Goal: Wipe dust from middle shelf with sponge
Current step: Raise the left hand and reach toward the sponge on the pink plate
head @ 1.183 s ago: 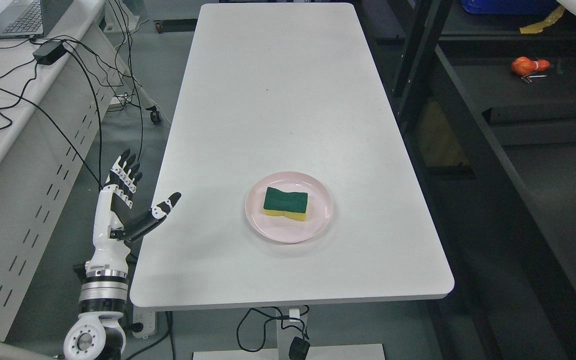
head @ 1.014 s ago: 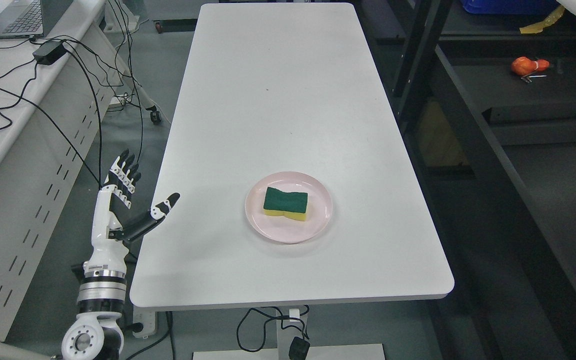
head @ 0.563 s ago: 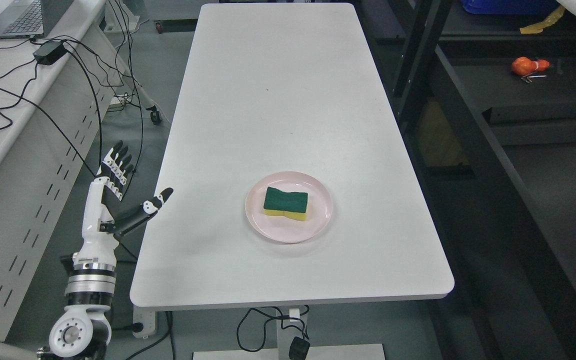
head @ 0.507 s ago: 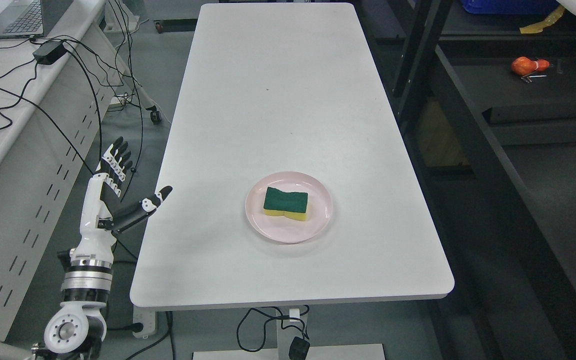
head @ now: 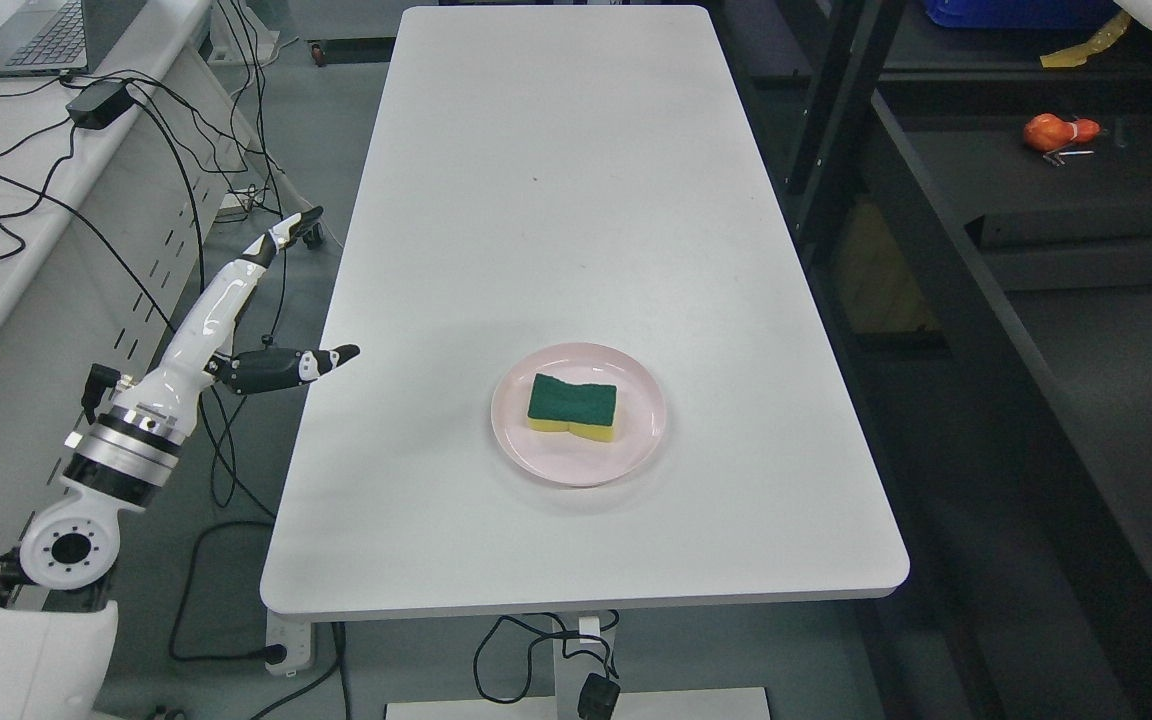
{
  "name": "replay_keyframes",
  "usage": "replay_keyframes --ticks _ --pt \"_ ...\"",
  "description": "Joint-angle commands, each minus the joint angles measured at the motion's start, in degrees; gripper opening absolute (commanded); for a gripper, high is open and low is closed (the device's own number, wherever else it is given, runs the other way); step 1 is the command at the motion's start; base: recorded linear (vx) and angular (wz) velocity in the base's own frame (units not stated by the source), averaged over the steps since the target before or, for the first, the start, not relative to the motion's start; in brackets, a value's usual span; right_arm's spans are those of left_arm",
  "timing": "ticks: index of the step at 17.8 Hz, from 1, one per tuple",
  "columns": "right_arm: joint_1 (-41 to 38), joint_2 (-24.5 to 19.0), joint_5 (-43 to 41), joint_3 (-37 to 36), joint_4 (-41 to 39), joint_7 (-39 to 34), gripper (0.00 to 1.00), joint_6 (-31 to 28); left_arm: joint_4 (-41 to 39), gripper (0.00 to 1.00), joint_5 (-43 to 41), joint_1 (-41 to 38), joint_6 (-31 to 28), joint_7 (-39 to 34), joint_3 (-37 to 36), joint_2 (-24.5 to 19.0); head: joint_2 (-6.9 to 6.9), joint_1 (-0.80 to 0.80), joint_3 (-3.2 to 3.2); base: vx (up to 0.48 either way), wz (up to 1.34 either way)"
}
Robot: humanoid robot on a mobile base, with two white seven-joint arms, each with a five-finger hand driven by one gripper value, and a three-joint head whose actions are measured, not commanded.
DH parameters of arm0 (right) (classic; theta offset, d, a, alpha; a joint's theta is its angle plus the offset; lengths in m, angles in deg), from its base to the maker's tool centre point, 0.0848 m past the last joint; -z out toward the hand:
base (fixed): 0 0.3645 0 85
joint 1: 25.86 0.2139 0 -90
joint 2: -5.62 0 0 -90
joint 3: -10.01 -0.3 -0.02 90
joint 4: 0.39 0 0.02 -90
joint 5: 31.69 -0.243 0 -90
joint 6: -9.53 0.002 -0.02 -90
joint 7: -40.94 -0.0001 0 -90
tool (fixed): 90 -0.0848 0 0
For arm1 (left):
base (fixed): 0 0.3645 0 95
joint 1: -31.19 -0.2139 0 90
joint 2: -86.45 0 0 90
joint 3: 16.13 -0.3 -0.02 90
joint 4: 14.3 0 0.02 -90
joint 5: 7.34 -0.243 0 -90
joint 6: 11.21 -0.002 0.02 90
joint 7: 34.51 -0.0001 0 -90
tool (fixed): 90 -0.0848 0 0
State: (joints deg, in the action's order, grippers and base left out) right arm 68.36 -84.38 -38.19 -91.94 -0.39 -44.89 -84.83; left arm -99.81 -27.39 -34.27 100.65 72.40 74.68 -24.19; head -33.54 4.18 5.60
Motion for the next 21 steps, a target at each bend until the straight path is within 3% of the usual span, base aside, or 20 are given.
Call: replay_keyframes --ticks 1,5,11,14,21 --pt "0.0 1.0 0.0 0.0 -1.0 0.1 1.0 0.0 20.0 0.97 -26.2 15.7 6.3 0.5 -13.3 -8.2 0.0 0.0 0.0 0.0 0.0" --pt "0.0 1.0 0.0 0.0 -1.0 0.1 1.0 0.0 20.1 0.96 -34.3 22.2 6.2 0.6 -26.2 -4.8 0.0 0.0 0.0 0.0 0.0" --pt "0.0 1.0 0.0 0.0 -1.0 0.1 1.0 0.0 20.1 0.96 -36.2 30.1 6.8 1.7 -40.0 3.2 0.0 0.0 0.0 0.0 0.0" --pt "0.0 1.0 0.0 0.0 -1.0 0.1 1.0 0.0 20.0 0.95 -36.3 30.1 8.7 3.8 -42.6 7.1 0.0 0.0 0.0 0.0 0.0" --pt "0.0 1.0 0.0 0.0 -1.0 0.1 1.0 0.0 19.9 0.93 -40.0 30.3 8.6 6.7 -42.9 7.8 0.0 0.0 0.0 0.0 0.0"
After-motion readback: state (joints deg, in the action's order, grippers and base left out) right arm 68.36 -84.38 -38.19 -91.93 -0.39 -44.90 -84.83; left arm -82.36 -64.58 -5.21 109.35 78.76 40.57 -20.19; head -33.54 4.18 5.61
